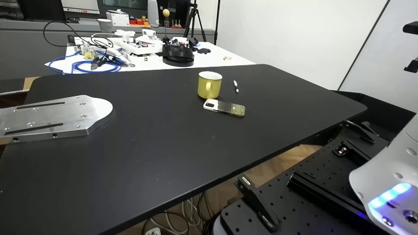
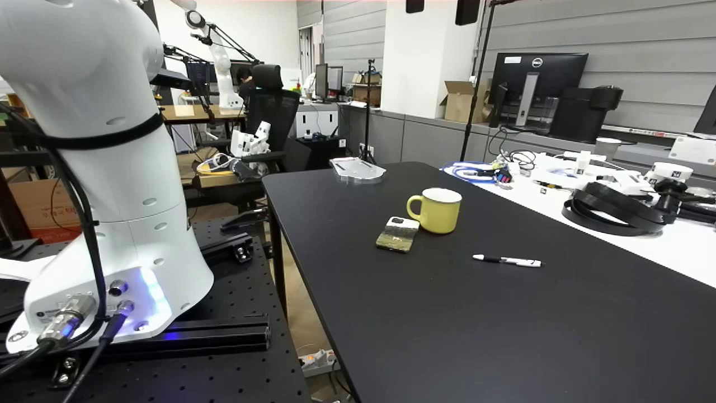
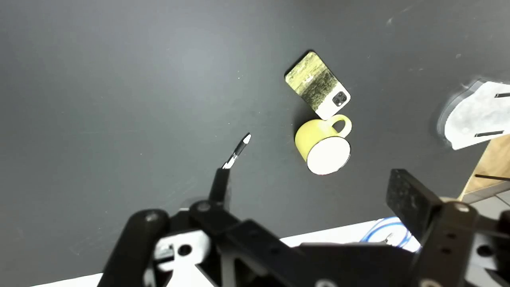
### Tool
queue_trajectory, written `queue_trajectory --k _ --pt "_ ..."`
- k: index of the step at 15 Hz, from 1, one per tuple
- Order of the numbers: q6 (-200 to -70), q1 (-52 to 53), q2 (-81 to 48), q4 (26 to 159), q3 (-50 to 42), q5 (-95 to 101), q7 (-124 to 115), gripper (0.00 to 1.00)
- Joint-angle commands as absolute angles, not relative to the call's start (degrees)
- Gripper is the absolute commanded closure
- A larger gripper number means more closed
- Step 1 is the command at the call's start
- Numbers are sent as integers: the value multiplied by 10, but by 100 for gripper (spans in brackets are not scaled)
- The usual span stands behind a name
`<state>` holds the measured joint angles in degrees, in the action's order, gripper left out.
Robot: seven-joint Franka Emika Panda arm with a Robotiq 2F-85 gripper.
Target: Put the pen in the mug
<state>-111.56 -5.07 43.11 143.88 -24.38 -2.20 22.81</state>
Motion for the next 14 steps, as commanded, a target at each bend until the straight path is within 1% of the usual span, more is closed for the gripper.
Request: queue_trajectory --k 1,5,7,11,14 --pt "-1114 -63 427 1437 -235 -31 236 0" --pt "-1114 -63 427 1437 -235 -31 236 0" --pt "-1123 -53 405 1425 -240 -30 250 0" --pt "-1167 -32 322 1383 -250 -48 278 0" --pt "-1205 5 218 1325 -268 -79 293 0"
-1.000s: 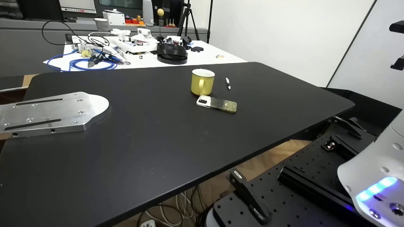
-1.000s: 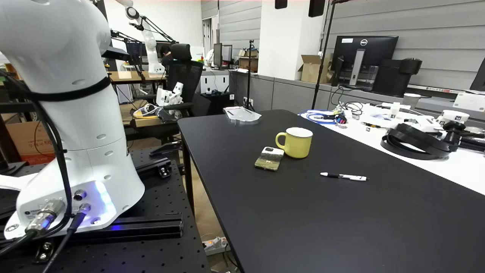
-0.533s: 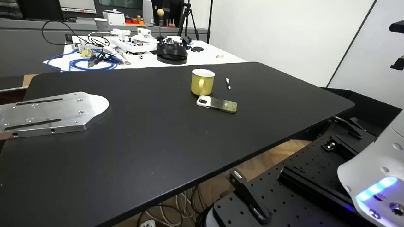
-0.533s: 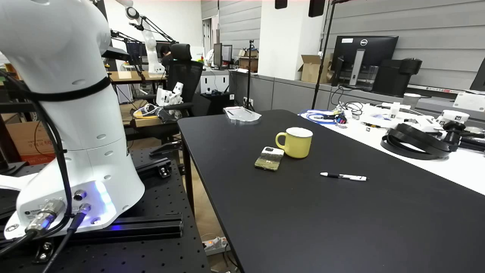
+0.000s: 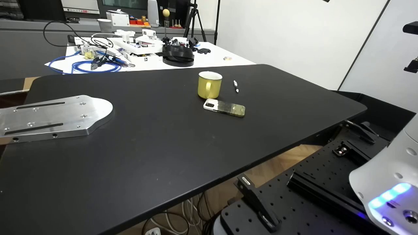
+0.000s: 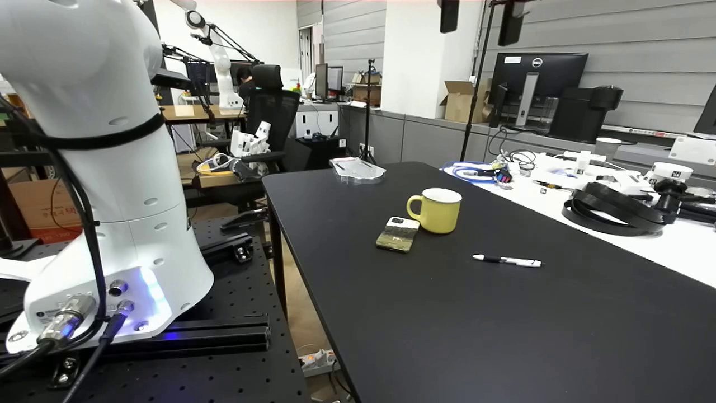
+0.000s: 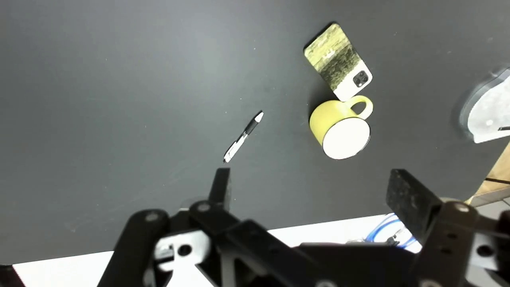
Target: Put the pen in the mug
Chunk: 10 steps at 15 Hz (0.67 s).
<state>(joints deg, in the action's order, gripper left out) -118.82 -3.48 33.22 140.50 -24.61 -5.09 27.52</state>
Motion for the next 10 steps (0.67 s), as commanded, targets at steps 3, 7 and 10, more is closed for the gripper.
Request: queue_trajectory --k 3,7,10 --pt "-1218 42 119 1259 -290 -110 301 0" --pt "-1207 61 -26 1148 -302 -167 312 0" --pt "-1218 -23 -134 1057 -214 -204 269 0"
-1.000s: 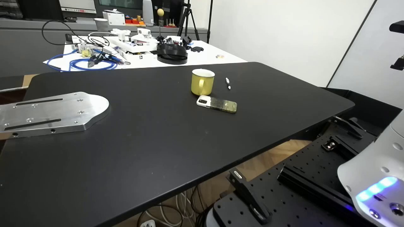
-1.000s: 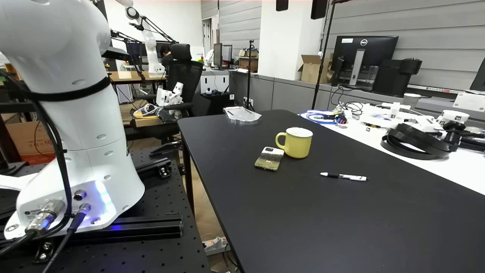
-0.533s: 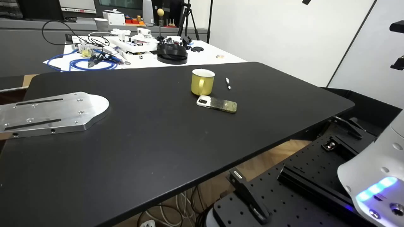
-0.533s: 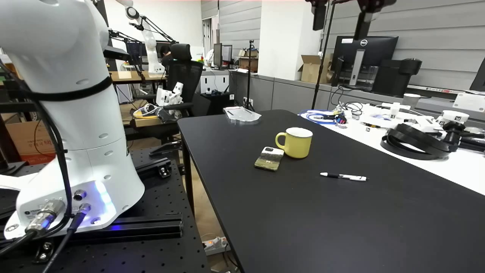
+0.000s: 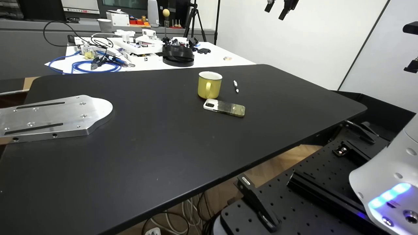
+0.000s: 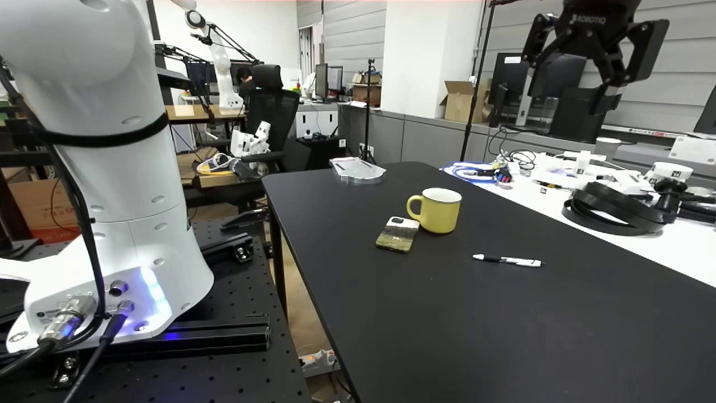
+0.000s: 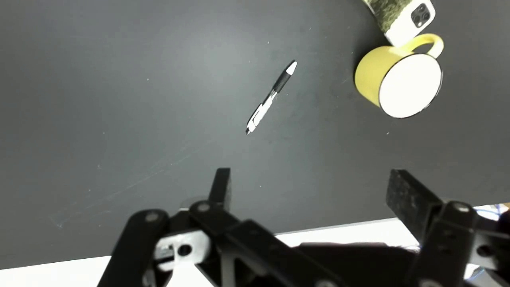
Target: Put the pen in the mug
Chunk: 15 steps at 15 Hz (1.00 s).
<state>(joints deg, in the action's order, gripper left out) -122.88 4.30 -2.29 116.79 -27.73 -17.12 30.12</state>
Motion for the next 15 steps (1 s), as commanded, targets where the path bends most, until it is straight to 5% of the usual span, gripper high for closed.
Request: queue_trajectory --k 1,9,15 --pt "-1229 -43 -167 1025 -192 -209 246 0" --pt "-1301 -68 -378 824 -118 -155 -56 0" --pt "-1303 -52 -367 890 -108 -93 -134 0"
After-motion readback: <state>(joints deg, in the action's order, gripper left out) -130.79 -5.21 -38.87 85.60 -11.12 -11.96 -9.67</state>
